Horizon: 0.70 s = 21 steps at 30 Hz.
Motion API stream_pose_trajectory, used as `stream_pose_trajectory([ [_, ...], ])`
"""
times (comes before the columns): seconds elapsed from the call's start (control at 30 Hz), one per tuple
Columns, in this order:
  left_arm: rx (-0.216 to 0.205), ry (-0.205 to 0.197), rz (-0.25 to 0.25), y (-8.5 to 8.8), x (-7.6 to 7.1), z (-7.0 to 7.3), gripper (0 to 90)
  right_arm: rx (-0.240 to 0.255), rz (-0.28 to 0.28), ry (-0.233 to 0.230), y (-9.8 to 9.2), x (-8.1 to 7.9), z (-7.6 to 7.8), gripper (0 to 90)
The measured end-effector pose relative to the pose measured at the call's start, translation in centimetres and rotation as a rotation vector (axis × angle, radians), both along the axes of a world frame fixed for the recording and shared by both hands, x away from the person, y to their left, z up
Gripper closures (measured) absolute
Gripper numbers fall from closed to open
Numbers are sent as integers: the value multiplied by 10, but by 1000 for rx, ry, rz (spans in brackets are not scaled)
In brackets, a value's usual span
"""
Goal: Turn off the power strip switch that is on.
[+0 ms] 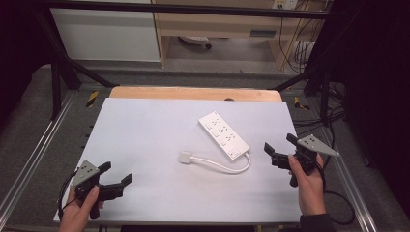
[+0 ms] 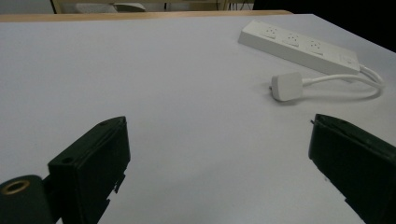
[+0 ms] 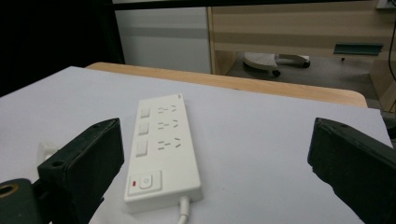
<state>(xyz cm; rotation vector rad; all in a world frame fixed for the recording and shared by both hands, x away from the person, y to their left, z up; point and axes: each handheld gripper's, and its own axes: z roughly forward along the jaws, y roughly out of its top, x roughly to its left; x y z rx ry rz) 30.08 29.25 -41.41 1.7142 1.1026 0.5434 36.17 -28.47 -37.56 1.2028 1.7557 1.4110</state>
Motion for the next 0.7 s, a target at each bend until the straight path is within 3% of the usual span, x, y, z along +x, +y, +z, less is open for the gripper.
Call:
stream_pose_trajectory([
  [0.37,-2,-1,-4,0,0,0,52,-53,-2,56,1,-5,-38,46],
  [0.57,-1,-1,-6,-1,0,0,52,-95,26,140,9,0,-55,44],
  [0.7,2,2,-7,-1,0,0,53,-136,5,217,9,5,-65,44],
])
